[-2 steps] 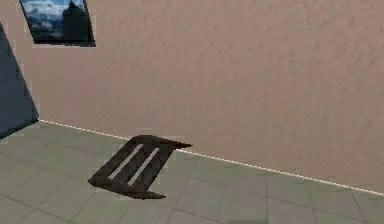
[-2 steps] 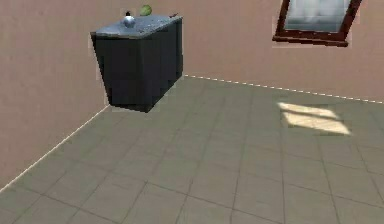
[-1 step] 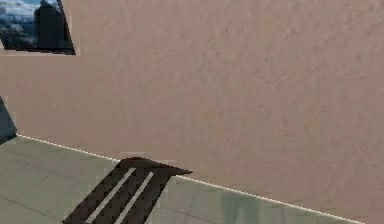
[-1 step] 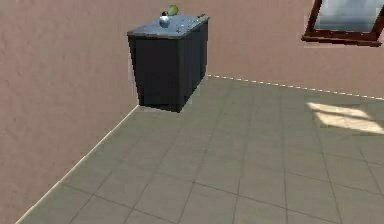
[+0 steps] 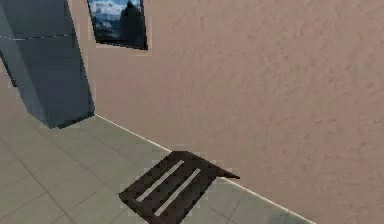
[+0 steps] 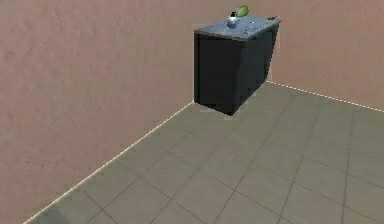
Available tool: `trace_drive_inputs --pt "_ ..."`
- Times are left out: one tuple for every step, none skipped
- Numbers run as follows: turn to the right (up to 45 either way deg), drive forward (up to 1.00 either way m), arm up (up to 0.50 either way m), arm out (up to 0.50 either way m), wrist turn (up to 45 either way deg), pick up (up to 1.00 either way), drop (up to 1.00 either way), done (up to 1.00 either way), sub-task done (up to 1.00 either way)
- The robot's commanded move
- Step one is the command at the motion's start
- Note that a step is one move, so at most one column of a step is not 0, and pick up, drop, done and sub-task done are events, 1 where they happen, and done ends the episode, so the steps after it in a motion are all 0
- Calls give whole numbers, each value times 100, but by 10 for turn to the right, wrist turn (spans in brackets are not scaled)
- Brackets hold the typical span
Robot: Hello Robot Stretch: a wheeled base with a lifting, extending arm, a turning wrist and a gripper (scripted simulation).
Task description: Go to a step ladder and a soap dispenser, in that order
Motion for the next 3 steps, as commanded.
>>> trace_drive_inputs --pt "0 0 0 0 0 0 0 0 100" --pt "450 0 0 0 0 0 0 0 0" --pt "450 0 0 0 0 0 0 0 0"
